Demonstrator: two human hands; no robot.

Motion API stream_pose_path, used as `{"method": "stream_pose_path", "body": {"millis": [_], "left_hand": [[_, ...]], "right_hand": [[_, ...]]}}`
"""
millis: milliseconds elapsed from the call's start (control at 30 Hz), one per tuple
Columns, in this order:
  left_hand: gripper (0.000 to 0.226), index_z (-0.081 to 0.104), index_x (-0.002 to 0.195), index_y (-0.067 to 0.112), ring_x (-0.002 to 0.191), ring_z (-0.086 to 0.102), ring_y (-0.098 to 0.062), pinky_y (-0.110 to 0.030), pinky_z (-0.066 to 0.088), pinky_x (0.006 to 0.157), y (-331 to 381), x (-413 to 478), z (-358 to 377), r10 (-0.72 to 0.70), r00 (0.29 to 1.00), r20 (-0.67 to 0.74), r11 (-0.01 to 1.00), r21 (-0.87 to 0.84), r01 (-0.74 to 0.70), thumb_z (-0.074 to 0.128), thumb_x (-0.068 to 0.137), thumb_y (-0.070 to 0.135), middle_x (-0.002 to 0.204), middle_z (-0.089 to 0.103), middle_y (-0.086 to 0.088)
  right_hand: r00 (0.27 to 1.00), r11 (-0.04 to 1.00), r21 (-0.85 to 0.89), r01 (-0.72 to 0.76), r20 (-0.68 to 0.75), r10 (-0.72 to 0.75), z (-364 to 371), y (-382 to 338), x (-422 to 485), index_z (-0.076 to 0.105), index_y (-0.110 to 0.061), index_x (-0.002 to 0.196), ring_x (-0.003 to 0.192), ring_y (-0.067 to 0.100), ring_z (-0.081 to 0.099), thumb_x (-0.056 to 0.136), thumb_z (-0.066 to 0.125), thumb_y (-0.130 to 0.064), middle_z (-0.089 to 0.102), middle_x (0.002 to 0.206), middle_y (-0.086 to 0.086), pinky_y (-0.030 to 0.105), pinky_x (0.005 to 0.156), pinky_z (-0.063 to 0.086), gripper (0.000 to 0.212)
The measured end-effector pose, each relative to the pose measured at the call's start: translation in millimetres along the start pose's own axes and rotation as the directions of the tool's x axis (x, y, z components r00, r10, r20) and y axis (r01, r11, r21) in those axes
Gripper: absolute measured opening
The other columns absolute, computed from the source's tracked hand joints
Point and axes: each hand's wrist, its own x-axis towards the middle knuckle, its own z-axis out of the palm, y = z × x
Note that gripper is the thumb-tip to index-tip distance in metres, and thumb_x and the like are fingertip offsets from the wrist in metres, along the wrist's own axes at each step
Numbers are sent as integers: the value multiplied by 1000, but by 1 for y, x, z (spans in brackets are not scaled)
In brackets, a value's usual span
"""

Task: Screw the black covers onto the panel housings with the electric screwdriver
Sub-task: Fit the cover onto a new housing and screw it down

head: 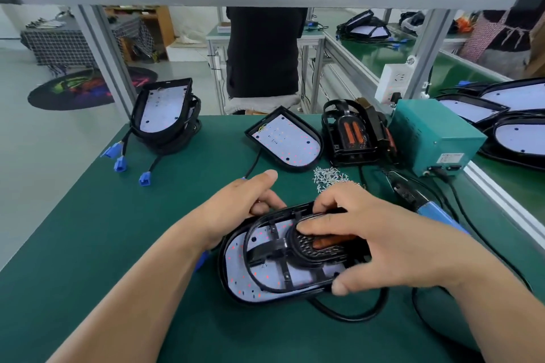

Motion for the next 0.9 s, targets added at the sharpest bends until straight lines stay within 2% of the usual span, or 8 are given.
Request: {"method": "stream_pose_path", "body": {"millis": [200, 400, 533, 600, 667, 733, 833, 900], "left_hand": [[60, 83, 93, 9, 52, 60, -9, -14, 45, 52, -3, -3, 3, 31, 1000, 2, 1000, 4, -31, 45, 108, 54, 57, 65, 5], [65, 83, 91, 7, 47, 50, -9, -14, 40, 48, -2, -1, 6, 40, 999, -32, 999, 15, -40, 41, 108, 54, 52, 55, 8], [59, 82, 91, 8, 56, 60, -12, -16, 47, 57, 0, -5, 6, 32, 999, 10, 999, 12, -32, 47, 107, 53, 61, 67, 3], [49, 74, 78, 11, 62, 58, -15, -26, 47, 65, 0, -6, 6, 55, 998, 14, 995, 83, -56, 59, 102, 51, 70, 69, 1], [43, 61, 67, 17, 64, 46, -14, -30, 39, 64, -2, -5, 6, 125, 992, 6, 966, 227, -123, 68, 100, 43, 66, 52, 3], [29, 72, 74, 18, 65, 51, -7, -25, 42, 65, -3, -2, 7, 176, 984, 26, 937, 303, -175, 72, 98, 33, 67, 61, 5], [13, 82, 87, 19, 66, 59, 3, -14, 46, 65, -5, -1, 12, 210, 976, 57, 925, 311, -218, 75, 96, 27, 73, 74, 9], [13, 82, 87, 21, 64, 57, 2, -12, 44, 64, -8, 0, 17, 228, 972, 65, 912, 337, -236, 77, 95, 29, 71, 72, 10]], "right_hand": [[999, 999, -33, 6, -37, -7, 7, -4, 4, 54, -50, 146, 133, 2, 35, 79, 80, -64, 38, 133, -23, 23, 113, 31, 73], [993, 999, -36, 7, -120, -11, 17, -13, 12, 59, -49, 142, 129, 7, 40, 77, 79, -69, 44, 128, -22, 25, 114, 30, 70], [998, 997, -73, 28, -60, -32, 24, -13, 17, 56, -49, 146, 126, 11, 39, 83, 75, -72, 42, 127, -17, 29, 115, 27, 69], [999, 994, -102, 24, -32, -28, 24, -9, 17, 54, -51, 147, 128, 12, 37, 87, 69, -75, 40, 128, -19, 31, 117, 25, 67], [1000, 992, -121, 18, -21, -21, 22, -6, 15, 55, -51, 148, 131, 9, 34, 90, 66, -74, 41, 130, -21, 31, 118, 24, 63], [999, 996, -88, 27, -18, -29, 19, -6, 14, 59, -49, 146, 133, 8, 34, 92, 67, -69, 46, 131, -22, 30, 117, 26, 58], [979, 992, 129, -4, -202, 30, 6, 0, 5, 69, -41, 137, 128, 13, 54, 94, 70, -58, 60, 127, -19, 29, 109, 41, 47], [877, 971, 179, -156, -428, 219, -8, 14, -9, 72, -41, 126, 112, 11, 64, 93, 65, -64, 63, 117, -18, 29, 95, 51, 41]]}}
